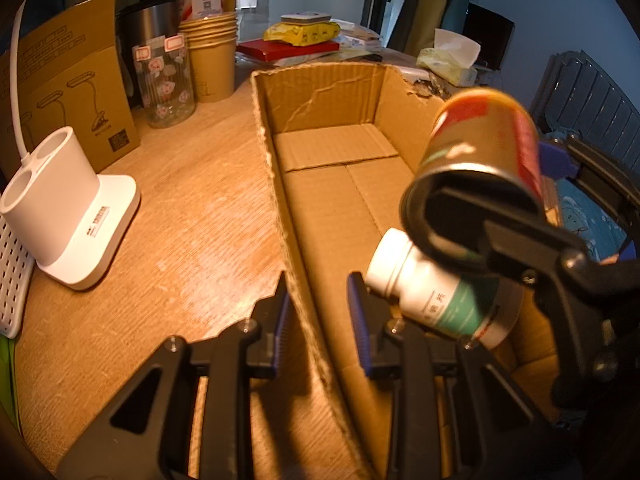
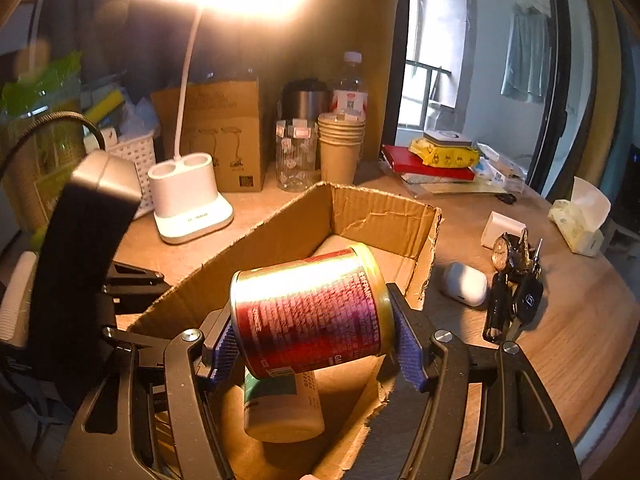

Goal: Organize rigid objects
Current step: 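Carry the can into the cardboard box and open the right gripper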

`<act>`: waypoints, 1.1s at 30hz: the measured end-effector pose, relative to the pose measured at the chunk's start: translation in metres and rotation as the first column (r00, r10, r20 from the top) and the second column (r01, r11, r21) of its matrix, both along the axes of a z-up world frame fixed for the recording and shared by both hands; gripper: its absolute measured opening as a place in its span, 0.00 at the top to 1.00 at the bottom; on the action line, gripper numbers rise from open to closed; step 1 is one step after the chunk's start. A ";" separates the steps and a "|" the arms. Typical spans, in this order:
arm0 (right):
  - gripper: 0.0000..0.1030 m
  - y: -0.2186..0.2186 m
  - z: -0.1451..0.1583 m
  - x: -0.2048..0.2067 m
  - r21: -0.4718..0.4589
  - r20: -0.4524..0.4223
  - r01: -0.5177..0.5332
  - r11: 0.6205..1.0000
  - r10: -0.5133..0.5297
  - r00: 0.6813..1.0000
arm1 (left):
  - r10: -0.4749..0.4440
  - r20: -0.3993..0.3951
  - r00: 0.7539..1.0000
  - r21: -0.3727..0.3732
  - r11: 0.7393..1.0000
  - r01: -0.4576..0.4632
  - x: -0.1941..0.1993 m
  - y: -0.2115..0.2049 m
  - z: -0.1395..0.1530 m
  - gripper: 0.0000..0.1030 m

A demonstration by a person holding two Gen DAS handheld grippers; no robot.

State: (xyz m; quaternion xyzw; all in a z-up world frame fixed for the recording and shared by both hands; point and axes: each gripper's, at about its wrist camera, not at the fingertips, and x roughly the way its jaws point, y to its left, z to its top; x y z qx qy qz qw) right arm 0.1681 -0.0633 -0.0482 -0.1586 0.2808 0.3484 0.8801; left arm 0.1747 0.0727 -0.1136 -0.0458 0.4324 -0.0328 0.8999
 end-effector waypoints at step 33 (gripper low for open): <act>0.31 -0.031 0.031 0.002 -0.011 0.036 0.087 0.996 -0.087 0.996 | 0.001 0.001 1.000 0.006 1.000 -0.001 -0.001 -0.002 0.000 0.72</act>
